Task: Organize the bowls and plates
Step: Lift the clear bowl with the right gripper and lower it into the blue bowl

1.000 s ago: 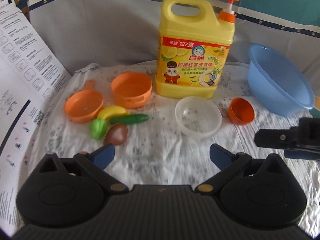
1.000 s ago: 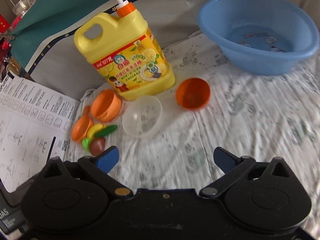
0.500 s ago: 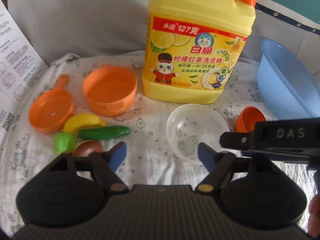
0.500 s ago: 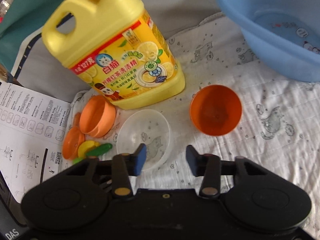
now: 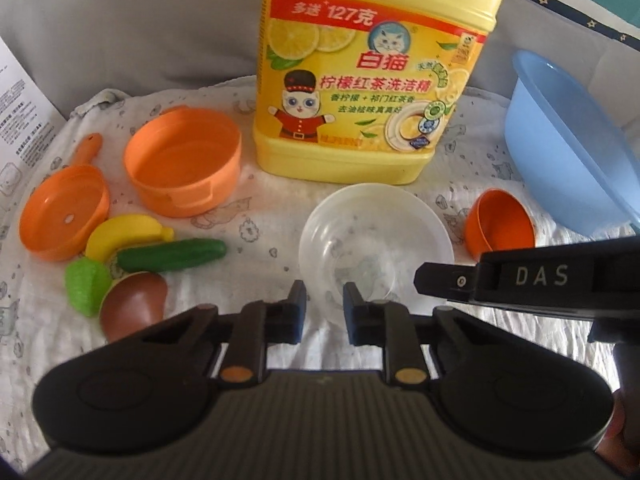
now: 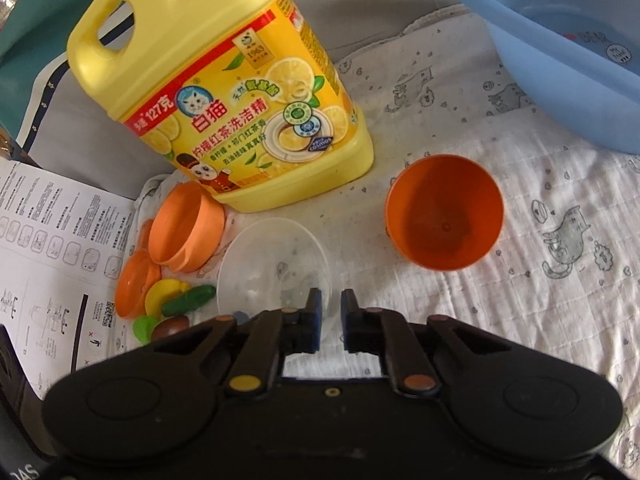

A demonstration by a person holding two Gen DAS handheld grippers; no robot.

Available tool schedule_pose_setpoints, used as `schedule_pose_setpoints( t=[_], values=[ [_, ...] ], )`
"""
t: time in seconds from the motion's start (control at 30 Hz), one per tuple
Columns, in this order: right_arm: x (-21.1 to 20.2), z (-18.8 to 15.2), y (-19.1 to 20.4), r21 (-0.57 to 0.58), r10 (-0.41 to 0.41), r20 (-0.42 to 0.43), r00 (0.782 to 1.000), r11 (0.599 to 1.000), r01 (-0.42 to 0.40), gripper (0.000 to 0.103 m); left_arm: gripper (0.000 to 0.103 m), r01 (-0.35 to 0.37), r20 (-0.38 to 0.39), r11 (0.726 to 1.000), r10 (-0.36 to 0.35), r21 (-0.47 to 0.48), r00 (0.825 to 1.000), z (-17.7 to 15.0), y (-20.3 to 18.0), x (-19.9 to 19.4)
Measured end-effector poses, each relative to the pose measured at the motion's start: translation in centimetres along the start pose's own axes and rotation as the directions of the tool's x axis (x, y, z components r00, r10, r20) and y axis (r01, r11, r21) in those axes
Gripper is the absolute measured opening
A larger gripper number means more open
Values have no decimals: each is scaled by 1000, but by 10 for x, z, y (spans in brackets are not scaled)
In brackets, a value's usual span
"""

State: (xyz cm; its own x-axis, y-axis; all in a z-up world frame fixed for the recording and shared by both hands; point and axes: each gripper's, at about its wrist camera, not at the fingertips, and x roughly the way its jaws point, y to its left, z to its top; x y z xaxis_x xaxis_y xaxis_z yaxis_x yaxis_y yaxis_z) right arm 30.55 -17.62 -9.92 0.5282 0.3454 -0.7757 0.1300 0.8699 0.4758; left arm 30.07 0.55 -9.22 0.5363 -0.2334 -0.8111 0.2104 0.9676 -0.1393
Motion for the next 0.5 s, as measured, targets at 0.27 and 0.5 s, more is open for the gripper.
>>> schedule_pose_setpoints(
  t=[0.27, 0.5],
  values=[
    [-14, -16, -1, 11, 7, -10, 1000, 1000, -7, 10, 19, -17, -8, 1000, 17, 20, 1000, -7, -6, -16],
    [-31, -29, 2, 4, 4, -5, 1000, 1000, -4, 10, 19, -10, -13, 1000, 10, 29, 1000, -18, -11, -37]
  ],
)
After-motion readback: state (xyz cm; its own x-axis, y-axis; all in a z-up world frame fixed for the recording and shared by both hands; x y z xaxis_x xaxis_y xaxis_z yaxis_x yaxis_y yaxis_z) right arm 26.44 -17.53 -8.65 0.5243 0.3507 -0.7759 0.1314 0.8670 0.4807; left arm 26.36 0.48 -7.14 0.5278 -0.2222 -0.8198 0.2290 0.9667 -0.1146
